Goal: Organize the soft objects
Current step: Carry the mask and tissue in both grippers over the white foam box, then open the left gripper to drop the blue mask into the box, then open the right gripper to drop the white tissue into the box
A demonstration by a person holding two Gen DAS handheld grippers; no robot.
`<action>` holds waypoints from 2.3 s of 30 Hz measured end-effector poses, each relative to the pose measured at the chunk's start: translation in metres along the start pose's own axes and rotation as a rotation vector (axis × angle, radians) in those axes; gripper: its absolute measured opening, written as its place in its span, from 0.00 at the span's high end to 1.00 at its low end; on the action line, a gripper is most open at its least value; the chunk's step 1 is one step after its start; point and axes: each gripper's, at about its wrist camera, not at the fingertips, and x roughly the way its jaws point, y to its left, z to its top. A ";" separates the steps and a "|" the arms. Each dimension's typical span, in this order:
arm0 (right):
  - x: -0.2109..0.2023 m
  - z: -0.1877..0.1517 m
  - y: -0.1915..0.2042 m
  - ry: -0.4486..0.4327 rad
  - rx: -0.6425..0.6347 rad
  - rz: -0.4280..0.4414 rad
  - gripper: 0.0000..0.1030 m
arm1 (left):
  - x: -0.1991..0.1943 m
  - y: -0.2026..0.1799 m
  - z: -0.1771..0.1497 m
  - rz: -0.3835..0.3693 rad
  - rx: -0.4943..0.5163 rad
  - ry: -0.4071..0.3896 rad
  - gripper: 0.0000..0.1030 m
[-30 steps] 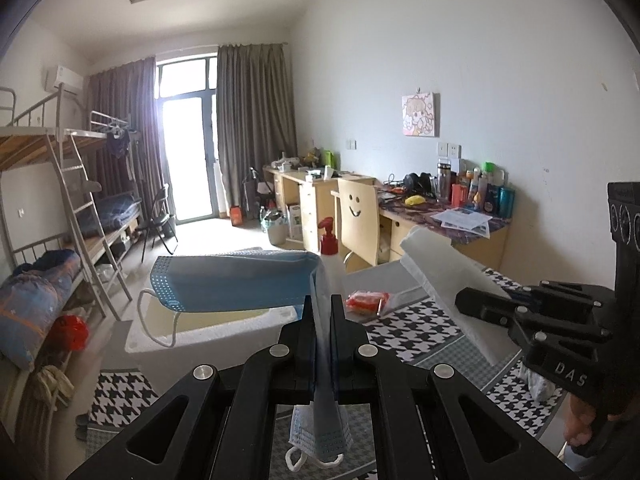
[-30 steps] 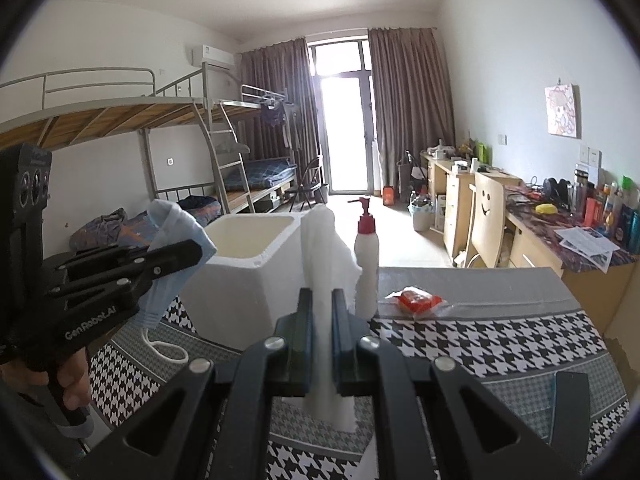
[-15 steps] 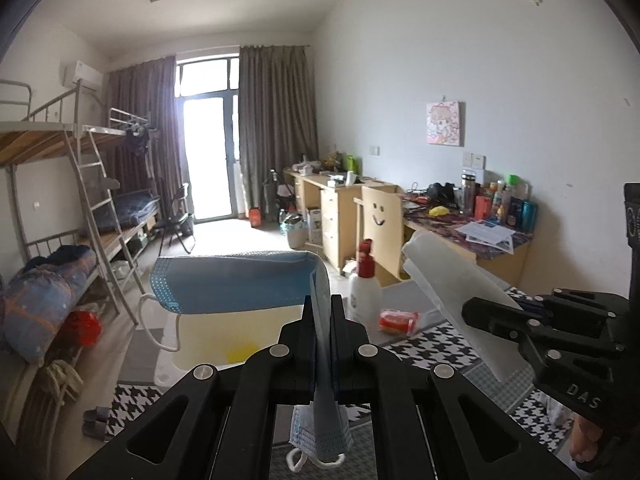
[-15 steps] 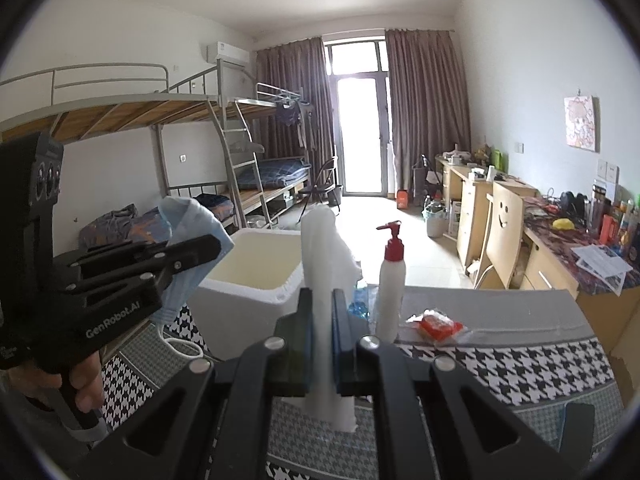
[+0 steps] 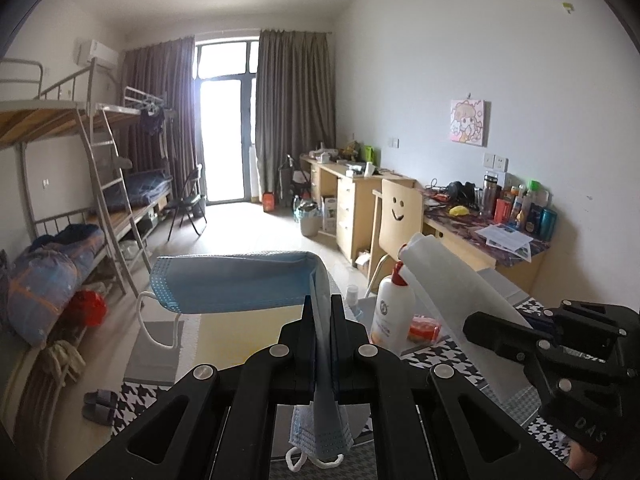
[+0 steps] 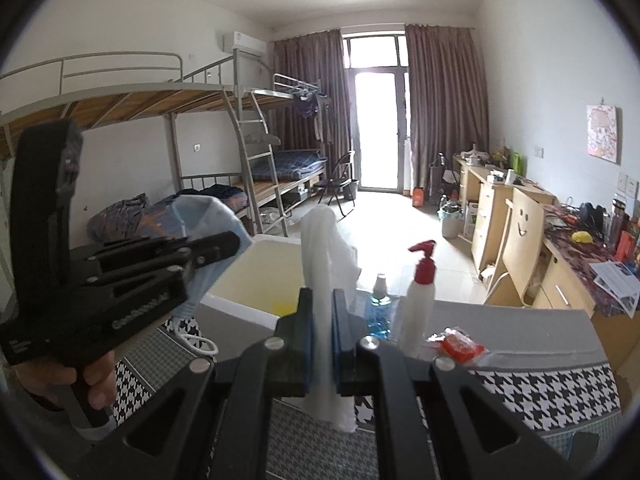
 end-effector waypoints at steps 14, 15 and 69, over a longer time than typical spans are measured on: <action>0.035 0.013 0.008 0.049 -0.009 0.031 0.89 | 0.039 0.027 0.001 0.000 -0.058 0.099 0.95; 0.037 0.013 0.008 0.051 -0.008 0.031 0.89 | 0.042 0.029 0.001 0.005 -0.059 0.107 0.95; 0.118 0.020 0.029 0.174 -0.003 0.101 0.55 | -0.004 0.097 -0.013 0.235 -0.161 0.028 0.01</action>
